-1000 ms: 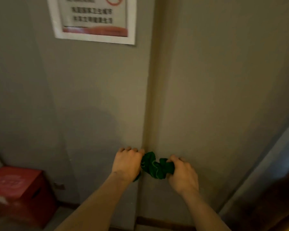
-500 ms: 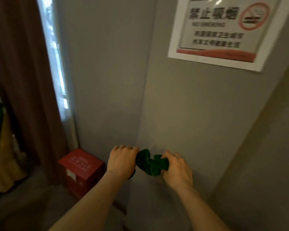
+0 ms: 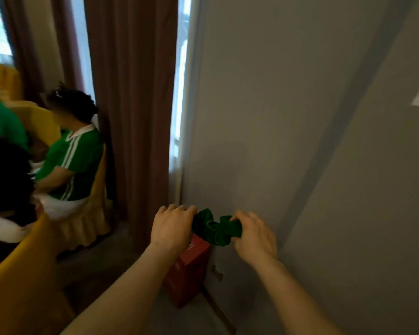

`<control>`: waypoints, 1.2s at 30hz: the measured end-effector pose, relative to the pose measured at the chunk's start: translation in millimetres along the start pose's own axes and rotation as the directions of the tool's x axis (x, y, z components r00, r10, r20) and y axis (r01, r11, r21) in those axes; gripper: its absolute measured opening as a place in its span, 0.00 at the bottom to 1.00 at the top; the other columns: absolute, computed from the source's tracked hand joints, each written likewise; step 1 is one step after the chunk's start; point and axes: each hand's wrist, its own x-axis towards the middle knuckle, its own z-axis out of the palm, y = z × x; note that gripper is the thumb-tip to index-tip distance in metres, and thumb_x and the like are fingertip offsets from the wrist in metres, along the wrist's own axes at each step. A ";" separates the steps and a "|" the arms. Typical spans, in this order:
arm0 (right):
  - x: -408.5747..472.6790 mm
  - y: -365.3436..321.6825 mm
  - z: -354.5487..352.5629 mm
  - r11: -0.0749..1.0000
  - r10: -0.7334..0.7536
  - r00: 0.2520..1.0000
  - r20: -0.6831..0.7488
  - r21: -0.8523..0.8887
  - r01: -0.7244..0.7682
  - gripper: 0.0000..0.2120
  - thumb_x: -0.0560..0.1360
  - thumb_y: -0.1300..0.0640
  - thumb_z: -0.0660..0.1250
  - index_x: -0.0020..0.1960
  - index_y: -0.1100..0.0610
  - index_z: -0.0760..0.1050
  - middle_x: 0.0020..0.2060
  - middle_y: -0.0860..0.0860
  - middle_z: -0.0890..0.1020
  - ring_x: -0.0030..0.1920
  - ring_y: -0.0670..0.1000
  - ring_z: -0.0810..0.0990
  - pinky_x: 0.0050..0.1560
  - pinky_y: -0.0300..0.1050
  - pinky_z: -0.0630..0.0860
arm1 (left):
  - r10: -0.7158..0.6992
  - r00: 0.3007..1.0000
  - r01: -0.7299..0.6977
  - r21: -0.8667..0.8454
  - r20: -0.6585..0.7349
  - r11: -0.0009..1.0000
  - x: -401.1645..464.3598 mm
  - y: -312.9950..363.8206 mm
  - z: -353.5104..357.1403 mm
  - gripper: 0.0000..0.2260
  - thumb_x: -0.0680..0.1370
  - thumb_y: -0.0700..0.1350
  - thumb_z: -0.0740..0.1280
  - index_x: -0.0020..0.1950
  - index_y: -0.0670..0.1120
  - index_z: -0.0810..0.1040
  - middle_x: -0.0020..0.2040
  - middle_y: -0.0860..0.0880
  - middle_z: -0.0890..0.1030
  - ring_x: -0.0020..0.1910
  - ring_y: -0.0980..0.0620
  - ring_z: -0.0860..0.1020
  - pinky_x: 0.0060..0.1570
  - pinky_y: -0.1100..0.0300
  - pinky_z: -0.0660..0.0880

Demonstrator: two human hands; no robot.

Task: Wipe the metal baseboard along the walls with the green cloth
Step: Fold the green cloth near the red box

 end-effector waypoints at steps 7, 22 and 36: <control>30.8 -49.3 42.9 0.997 -0.071 0.996 0.052 0.020 0.070 0.17 0.69 0.56 0.74 0.53 0.45 0.72 0.46 0.47 0.74 0.48 0.52 0.76 0.39 0.43 0.68 | -0.078 0.997 0.078 0.009 0.006 0.997 3.3 -62.8 9.5 0.16 0.78 0.47 0.68 0.65 0.54 0.73 0.55 0.52 0.81 0.57 0.48 0.78 0.58 0.51 0.73; 118.7 -36.5 132.9 0.998 -0.052 0.983 0.175 0.056 0.043 0.17 0.69 0.56 0.75 0.53 0.45 0.72 0.47 0.48 0.74 0.48 0.53 0.77 0.38 0.43 0.68 | -0.160 0.978 0.153 0.060 0.131 0.986 65.5 -115.0 94.1 0.18 0.76 0.47 0.70 0.65 0.54 0.72 0.54 0.51 0.81 0.56 0.47 0.78 0.55 0.52 0.73; 281.5 47.9 303.4 0.996 0.033 0.909 0.415 0.064 -0.066 0.17 0.69 0.55 0.75 0.53 0.44 0.73 0.46 0.45 0.71 0.49 0.52 0.78 0.36 0.41 0.64 | -0.228 0.909 0.226 0.047 0.349 0.973 214.1 -152.3 285.5 0.16 0.77 0.52 0.69 0.64 0.54 0.72 0.57 0.52 0.81 0.57 0.48 0.77 0.55 0.53 0.71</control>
